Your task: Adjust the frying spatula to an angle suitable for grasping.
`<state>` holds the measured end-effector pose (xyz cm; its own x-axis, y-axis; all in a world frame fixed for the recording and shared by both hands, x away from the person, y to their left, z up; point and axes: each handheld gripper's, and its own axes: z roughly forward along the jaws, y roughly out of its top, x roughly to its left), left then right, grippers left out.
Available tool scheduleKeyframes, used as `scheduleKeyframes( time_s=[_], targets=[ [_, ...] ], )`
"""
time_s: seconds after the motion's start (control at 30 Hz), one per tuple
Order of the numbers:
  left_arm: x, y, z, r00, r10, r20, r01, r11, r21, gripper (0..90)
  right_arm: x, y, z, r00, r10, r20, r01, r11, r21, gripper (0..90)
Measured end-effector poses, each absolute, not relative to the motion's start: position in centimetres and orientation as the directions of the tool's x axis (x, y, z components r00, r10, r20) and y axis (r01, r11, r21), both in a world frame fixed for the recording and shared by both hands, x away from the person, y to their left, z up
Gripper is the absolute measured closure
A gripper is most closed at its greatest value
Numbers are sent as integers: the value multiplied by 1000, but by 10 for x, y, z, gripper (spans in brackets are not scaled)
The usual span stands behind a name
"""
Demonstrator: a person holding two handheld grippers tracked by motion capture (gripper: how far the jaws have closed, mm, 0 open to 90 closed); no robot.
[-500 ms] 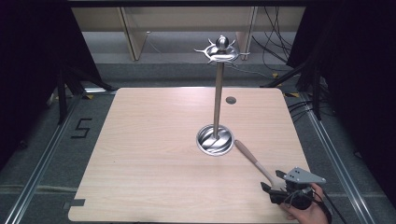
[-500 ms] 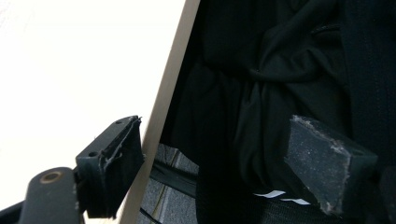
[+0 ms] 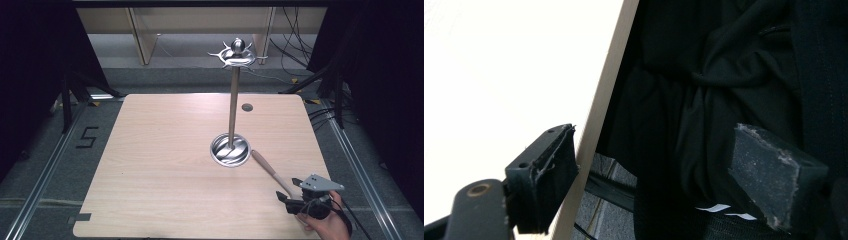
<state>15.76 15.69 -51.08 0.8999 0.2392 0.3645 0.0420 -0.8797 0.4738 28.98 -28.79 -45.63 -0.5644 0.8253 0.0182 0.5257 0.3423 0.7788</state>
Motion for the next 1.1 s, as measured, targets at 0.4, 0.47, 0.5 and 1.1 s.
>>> scheduleKeyframes(
  time_s=[0.4, 0.47, 0.5, 1.1],
  targets=[
    [158, 157, -509, 901, 244, 358, 51, -880, 472, 178, 335, -264, -438, -603, 796, -41, 573, 468, 673, 200],
    [158, 158, -510, 901, 244, 359, 51, -880, 471, 178, 344, -259, -437, -608, 793, -32, 591, 478, 650, 227],
    [158, 158, -510, 901, 244, 360, 49, -879, 474, 178, 348, -256, -438, -606, 795, -31, 598, 481, 641, 251],
    [158, 157, -510, 902, 249, 354, 52, -875, 481, 178, 402, -231, -456, -574, 816, -60, 716, 536, 448, 378]
  ],
)
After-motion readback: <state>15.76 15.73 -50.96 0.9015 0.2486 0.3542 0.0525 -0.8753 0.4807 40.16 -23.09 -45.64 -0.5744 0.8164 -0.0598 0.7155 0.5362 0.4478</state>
